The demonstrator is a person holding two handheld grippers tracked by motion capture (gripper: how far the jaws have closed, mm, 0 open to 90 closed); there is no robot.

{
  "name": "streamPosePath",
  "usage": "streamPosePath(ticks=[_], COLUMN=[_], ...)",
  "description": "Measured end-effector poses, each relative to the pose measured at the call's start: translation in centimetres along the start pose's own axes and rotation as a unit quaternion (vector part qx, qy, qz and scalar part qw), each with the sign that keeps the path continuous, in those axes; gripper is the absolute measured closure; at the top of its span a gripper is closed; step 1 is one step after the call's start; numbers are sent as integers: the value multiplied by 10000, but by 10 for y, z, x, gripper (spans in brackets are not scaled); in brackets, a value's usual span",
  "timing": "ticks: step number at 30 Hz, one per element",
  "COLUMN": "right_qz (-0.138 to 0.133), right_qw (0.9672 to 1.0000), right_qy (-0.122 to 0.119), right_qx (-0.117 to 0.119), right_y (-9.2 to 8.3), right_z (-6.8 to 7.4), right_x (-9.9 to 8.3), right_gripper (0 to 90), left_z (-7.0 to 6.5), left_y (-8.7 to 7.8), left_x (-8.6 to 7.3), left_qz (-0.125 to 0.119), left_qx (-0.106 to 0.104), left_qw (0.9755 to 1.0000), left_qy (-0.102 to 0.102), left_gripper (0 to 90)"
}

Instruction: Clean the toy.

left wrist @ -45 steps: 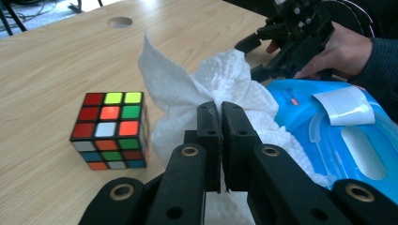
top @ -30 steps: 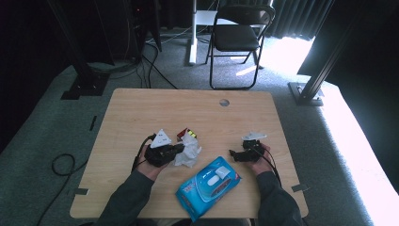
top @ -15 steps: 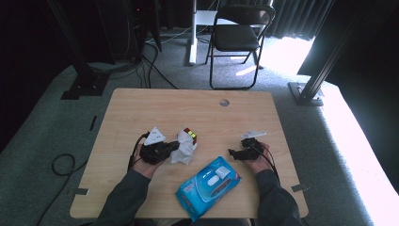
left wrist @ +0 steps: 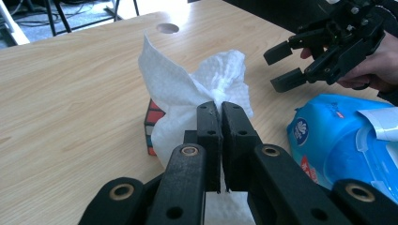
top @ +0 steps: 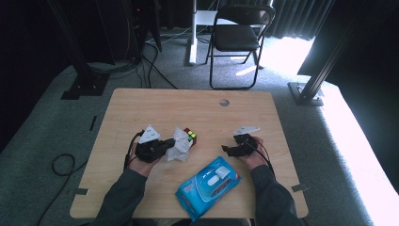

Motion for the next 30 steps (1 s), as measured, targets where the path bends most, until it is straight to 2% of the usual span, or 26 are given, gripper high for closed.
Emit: streamPosePath(ticks=[11,19,30], right_qz=[-115,-219,-311], right_qw=[9996,9984,9961], right_qy=[-180,-368,-510], right_qx=[171,361,643], right_y=[2,3,14], right_z=[18,36,60], right_x=[24,41,55], right_gripper=[248,248,247], left_z=[10,13,17], left_y=[-7,-8,-11], left_x=[-1,-3,-3], left_qz=[-50,-48,-91], left_qx=[114,124,156], left_qw=[9999,9998,9997], left_qy=[-99,-133,-167], left_gripper=[869,869,869])
Point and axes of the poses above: each handheld gripper's, and its own axes: y roughly forward along the jaws, x roughly out of its top, z roughly to its left, the point moved 6 cm from there along y, roughly forward along the jaws, and after that the axes turned 11 degrees about y, right-handed, at the moved point
